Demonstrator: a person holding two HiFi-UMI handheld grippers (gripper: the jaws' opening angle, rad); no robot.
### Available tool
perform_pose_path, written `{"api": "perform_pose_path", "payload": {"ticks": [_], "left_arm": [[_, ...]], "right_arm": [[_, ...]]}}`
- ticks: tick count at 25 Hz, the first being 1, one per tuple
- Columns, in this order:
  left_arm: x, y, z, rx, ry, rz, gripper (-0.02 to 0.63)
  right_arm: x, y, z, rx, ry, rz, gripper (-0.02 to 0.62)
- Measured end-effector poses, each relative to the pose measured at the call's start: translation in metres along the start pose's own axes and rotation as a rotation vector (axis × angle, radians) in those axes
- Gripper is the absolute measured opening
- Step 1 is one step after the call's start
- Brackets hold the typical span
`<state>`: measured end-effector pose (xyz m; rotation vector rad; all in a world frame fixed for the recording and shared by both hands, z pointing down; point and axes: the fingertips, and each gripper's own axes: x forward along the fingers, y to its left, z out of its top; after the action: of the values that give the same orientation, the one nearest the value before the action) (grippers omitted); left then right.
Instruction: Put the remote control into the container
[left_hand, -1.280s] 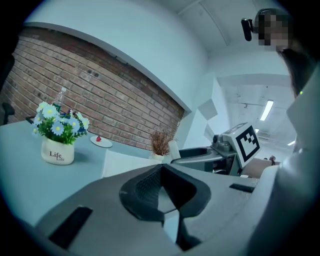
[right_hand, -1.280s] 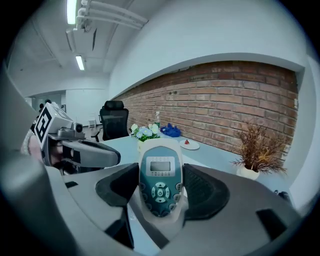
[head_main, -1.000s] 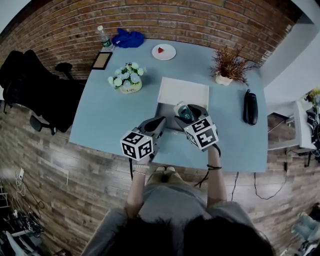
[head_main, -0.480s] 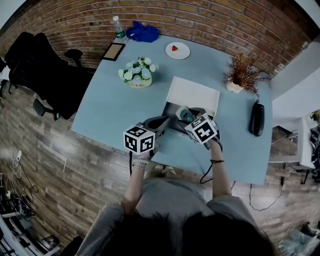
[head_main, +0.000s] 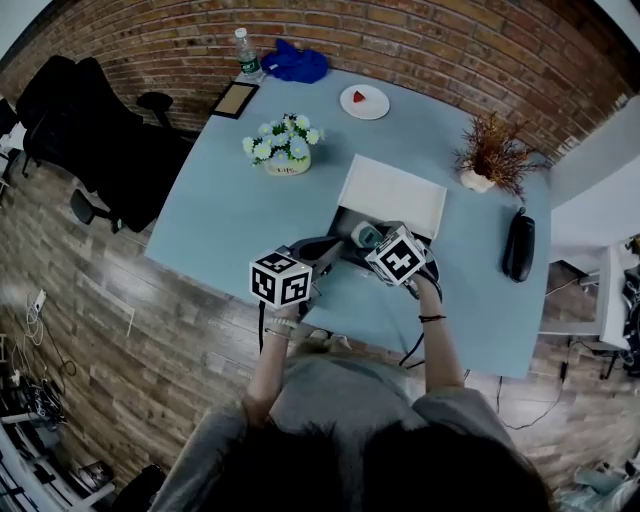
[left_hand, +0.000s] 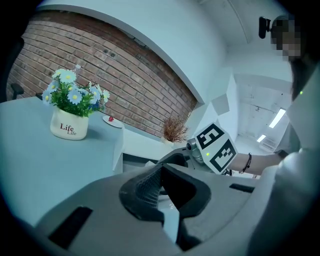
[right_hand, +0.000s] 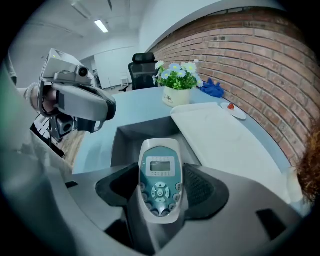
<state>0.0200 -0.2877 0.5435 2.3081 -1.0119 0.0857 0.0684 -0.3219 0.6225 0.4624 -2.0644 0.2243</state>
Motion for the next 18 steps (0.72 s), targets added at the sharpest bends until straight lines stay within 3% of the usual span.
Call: {"api": "perform_pose_path", "payload": {"ticks": [11,18], "left_arm": [[-0.003,0.008,0.005,-0.006,-0.009,0.001,0.003],[-0.006,0.011,0.01,-0.004,-0.015,0.003,0.003]], "right_arm": [[0.023,0.007,-0.018,0.0,0.132,0.032,0.281],[0.027,0.003,-0.012,-0.043,0.131,0.0,0.281]]}}
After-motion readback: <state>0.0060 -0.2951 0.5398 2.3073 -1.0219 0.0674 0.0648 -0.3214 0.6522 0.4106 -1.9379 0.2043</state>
